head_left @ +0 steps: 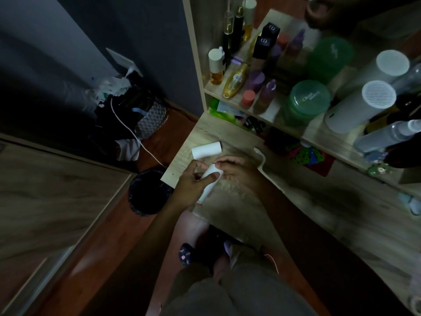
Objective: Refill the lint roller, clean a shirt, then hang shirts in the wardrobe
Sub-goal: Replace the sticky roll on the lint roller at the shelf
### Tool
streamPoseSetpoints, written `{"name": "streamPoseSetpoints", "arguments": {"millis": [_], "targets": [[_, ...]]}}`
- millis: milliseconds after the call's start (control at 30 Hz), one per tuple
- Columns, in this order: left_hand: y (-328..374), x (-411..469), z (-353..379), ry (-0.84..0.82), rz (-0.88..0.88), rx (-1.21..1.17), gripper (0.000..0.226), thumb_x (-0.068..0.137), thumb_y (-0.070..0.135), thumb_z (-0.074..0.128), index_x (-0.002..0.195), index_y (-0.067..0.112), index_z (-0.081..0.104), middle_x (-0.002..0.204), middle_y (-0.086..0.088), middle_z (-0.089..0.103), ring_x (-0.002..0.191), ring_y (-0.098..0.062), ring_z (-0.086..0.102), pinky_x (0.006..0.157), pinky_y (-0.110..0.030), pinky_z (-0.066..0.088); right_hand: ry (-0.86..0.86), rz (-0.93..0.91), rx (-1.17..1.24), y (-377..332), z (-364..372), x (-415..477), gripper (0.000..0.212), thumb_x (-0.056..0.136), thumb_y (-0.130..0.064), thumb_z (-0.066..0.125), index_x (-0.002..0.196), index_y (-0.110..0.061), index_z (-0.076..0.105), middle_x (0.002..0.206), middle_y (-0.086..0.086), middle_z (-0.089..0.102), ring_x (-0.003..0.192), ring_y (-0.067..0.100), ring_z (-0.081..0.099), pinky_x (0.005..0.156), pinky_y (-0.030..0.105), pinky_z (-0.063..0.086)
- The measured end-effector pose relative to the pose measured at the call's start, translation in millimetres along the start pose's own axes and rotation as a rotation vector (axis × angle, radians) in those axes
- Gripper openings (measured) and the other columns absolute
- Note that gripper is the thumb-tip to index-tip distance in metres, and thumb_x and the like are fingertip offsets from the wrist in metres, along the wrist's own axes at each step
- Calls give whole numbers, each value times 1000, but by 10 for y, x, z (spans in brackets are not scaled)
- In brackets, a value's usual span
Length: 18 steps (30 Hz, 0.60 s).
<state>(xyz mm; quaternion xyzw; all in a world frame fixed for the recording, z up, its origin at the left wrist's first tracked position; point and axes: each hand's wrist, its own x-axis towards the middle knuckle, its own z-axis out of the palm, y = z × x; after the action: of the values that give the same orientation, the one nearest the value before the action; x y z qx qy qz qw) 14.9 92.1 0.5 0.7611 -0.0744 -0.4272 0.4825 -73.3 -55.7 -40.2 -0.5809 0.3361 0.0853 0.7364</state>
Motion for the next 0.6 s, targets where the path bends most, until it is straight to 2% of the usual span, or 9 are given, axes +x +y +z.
{"name": "streamPoseSetpoints", "arguments": {"millis": [67,133,200,300,433,467,533,600], "targets": [[-4,-3,3,-5,3,26,39,80,29,85,98,14,54,89,-17,73,57,-18,68,48,-30,52,65,118,-28,84,64,-52,14,90,-5,61,98,4,69,94,1,74,85,6,72,81,28,58],[-6,-4,6,-5,-7,54,40,79,31,85,98,14,54,89,-16,73,59,-21,68,49,-31,53,77,75,160,58,40,32,30,74,-14,73,99,1,71,87,3,74,78,12,72,76,25,59],[-14,7,3,-6,-25,70,40,79,32,85,98,15,54,89,-16,74,60,-21,69,50,-31,54,-37,95,299,-64,-17,32,20,82,-5,71,101,-4,72,89,6,72,80,16,70,80,30,58],[-13,29,-5,-22,-49,105,42,79,34,85,99,15,54,91,-17,74,59,-22,70,49,-30,53,6,62,231,13,-80,67,18,92,-3,60,100,-9,75,98,8,73,96,25,69,91,42,56],[-2,62,-23,-60,-106,166,46,78,38,85,104,15,54,93,-15,74,63,-24,71,49,-29,53,-57,36,194,77,-79,61,21,90,-6,59,95,-17,77,111,11,73,111,32,68,93,49,56],[-5,75,-27,-61,-118,197,47,76,42,85,101,17,55,93,-13,74,69,-25,72,53,-33,56,-86,57,216,78,-91,49,21,91,-5,58,97,-15,76,110,10,73,111,33,68,94,49,55],[-6,100,-31,-54,-132,282,47,67,54,85,91,24,57,93,-8,74,85,-27,72,72,-43,61,-129,89,240,91,-67,42,21,94,-4,56,102,-11,73,109,12,72,106,33,68,95,49,54],[3,107,-33,-49,-152,315,46,65,56,84,87,26,58,95,-5,73,91,-27,71,83,-46,58,-150,109,264,122,-45,55,20,94,-7,55,105,-11,72,109,15,70,99,32,69,91,47,55]]}}
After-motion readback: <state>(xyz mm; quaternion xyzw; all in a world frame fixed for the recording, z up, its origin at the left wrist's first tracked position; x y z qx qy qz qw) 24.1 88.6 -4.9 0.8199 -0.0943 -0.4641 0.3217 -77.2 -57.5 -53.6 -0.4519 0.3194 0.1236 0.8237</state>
